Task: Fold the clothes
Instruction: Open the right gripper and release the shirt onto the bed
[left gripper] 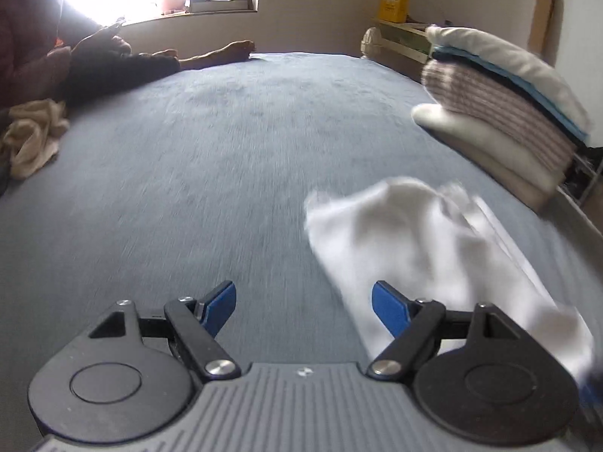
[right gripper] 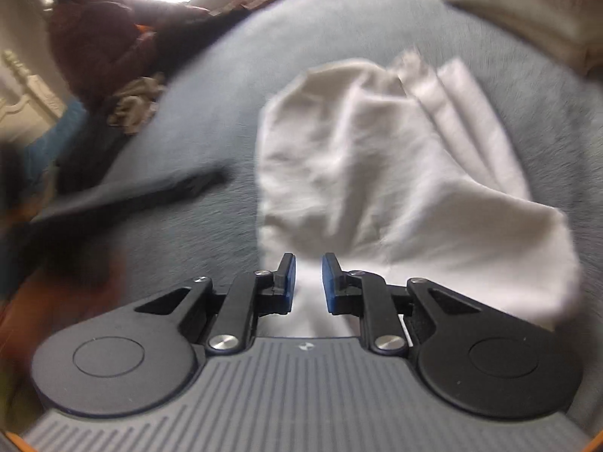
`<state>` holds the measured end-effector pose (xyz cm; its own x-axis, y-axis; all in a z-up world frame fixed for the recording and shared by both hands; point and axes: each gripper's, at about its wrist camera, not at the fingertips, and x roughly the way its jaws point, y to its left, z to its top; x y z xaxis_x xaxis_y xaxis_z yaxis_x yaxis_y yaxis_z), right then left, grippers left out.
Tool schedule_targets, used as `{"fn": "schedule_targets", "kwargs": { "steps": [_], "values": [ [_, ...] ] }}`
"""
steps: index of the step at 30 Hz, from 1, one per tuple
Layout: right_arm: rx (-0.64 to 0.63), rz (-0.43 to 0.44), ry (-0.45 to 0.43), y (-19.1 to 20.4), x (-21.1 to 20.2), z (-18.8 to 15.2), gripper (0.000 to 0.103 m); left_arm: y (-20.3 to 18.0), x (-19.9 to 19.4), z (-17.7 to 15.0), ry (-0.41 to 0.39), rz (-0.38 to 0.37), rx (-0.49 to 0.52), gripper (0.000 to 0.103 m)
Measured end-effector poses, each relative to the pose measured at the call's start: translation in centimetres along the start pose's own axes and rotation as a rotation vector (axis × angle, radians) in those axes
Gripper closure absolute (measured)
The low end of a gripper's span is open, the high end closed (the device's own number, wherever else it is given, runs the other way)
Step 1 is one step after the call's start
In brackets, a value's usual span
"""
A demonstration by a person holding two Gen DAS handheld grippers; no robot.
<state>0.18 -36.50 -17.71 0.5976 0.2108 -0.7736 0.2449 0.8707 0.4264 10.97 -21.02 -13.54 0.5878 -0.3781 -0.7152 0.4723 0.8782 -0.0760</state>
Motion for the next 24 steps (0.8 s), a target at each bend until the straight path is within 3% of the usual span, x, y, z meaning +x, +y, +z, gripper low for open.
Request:
{"fn": "schedule_targets", "kwargs": {
  "steps": [5,7,11,16,18,20,21,22,24],
  "values": [
    [0.026,-0.020,0.044,0.0,-0.6,-3.2,0.089,-0.1,5.7,2.6,0.040,0.062,0.003,0.022],
    [0.051,-0.010,0.043,-0.2,-0.7,-3.9,0.089,-0.2,5.8,2.9,0.030,0.052,0.002,0.023],
    [0.073,0.018,-0.050,-0.2,-4.0,-2.3,0.088,-0.3,5.8,3.7,0.011,0.034,-0.001,0.023],
    [0.325,-0.067,-0.241,-5.0,-6.7,-1.6,0.087,-0.8,6.9,4.3,0.028,0.043,0.021,0.022],
    [0.372,-0.092,-0.183,-7.5,-4.5,-2.4,0.085,-0.6,6.8,4.7,0.043,0.042,0.008,0.022],
    [0.517,0.034,-0.184,-9.9,-3.1,-4.1,0.083,-0.4,6.4,5.3,0.056,0.045,-0.006,0.023],
    [0.599,0.137,-0.230,-11.2,-3.7,-4.7,0.083,-0.4,5.8,5.8,0.061,0.048,-0.007,0.023],
    [0.641,0.238,-0.305,-12.0,-4.7,-5.3,0.083,-0.2,5.1,6.4,0.068,0.053,-0.005,0.023],
    [0.702,0.308,-0.475,-13.8,-6.9,-6.7,0.079,0.1,3.5,7.9,0.084,0.078,-0.014,0.023]
  ]
}}
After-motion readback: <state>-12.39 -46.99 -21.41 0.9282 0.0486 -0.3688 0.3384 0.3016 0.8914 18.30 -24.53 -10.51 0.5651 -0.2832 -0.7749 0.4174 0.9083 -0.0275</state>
